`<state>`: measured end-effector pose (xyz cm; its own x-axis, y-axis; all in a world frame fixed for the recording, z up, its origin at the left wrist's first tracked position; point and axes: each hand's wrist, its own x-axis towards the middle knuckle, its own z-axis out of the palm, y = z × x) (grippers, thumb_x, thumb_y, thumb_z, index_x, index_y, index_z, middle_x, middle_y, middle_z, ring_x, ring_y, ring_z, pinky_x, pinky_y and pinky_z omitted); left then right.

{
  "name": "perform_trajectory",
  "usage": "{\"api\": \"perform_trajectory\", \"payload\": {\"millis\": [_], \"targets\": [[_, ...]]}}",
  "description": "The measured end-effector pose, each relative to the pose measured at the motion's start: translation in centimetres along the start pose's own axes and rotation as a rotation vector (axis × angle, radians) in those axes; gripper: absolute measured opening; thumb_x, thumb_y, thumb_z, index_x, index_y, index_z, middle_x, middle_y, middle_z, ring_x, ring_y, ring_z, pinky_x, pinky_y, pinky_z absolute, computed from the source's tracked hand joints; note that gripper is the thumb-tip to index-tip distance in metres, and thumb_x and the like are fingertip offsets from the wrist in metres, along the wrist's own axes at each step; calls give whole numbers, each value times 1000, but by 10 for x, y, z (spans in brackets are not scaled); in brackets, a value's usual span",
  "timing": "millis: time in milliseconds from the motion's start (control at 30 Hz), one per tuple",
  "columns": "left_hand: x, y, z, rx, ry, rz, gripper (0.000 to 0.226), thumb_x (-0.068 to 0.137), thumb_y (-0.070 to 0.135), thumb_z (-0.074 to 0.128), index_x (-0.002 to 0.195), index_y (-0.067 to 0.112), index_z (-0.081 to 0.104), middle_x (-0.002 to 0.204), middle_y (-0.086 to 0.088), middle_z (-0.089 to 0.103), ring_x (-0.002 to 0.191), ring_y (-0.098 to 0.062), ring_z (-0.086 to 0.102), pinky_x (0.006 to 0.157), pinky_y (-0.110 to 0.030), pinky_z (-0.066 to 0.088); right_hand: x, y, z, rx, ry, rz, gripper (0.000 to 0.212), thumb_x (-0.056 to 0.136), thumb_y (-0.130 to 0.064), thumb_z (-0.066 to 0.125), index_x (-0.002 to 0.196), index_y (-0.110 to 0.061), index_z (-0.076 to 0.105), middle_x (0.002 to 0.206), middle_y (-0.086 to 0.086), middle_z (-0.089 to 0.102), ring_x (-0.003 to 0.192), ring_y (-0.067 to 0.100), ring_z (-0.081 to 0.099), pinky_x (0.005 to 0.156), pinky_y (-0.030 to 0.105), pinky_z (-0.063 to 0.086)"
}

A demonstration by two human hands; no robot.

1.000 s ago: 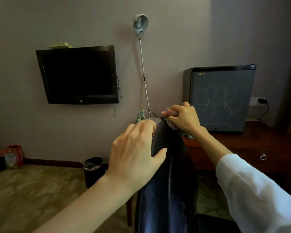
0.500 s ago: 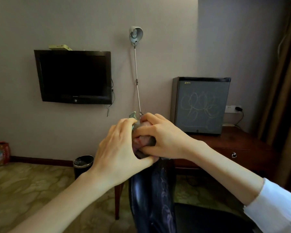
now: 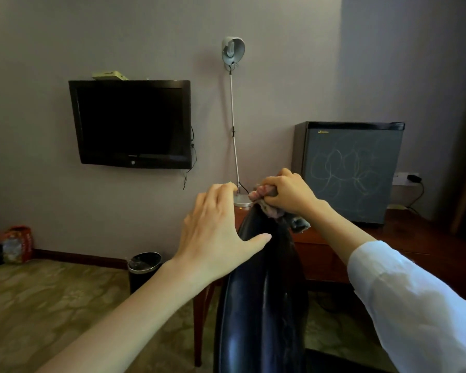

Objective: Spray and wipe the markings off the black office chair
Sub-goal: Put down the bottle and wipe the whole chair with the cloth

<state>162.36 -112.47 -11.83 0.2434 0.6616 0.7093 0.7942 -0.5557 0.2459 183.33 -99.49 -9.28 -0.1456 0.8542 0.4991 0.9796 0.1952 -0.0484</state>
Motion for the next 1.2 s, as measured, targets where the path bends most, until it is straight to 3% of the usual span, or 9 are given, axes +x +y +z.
{"api": "perform_trajectory", "payload": {"millis": [200,367,533,667,767,900,1067,1200], "targets": [[20,-4,30,-83,-51,20,81,75,65,64,137,26,31,135,13,37,123,-10,36,96,-27,40,42,54,46,65,25,251,37,89,-36,60,126,-31,56,123,12,44,112,37,45,94,44,43],[20,-4,30,-3,-37,29,75,76,63,64,133,26,33,133,13,39,122,-12,38,92,-27,37,31,66,70,206,95,310,42,92,-36,57,134,-30,51,126,15,44,114,38,47,99,45,44],[19,2,24,53,-76,8,74,76,62,66,131,22,37,132,8,42,121,-15,40,93,-31,40,-40,48,57,250,55,182,42,88,-36,62,129,-28,57,118,8,47,108,30,50,97,40,42],[19,8,19,105,-104,-11,71,77,59,67,130,18,41,130,3,47,119,-19,43,91,-35,43,-126,11,37,255,68,22,41,86,-47,60,126,-39,57,110,-2,44,105,26,48,88,35,43],[14,14,9,152,-103,-16,67,80,55,66,130,16,43,129,-1,48,118,-23,46,89,-38,44,-196,-30,12,312,64,-33,43,82,-54,51,122,-41,59,117,0,45,105,23,46,87,31,43],[0,28,-5,194,-50,45,47,87,41,63,123,15,47,123,-4,52,113,-25,48,86,-39,43,-279,-84,-25,353,98,-123,38,82,-49,50,119,-44,56,125,1,45,108,22,44,84,34,47],[-27,41,-19,88,-77,78,40,87,37,63,120,17,52,119,-1,54,111,-23,50,87,-40,46,-313,-103,-25,321,187,-127,31,80,-46,53,110,-40,58,124,3,47,103,23,48,66,33,53],[-43,37,-16,9,-94,105,32,88,33,63,115,17,56,111,3,55,103,-18,50,81,-30,42,-301,-96,-12,308,239,-78,32,80,-47,50,111,-40,57,123,3,47,101,22,46,66,30,50]]}}
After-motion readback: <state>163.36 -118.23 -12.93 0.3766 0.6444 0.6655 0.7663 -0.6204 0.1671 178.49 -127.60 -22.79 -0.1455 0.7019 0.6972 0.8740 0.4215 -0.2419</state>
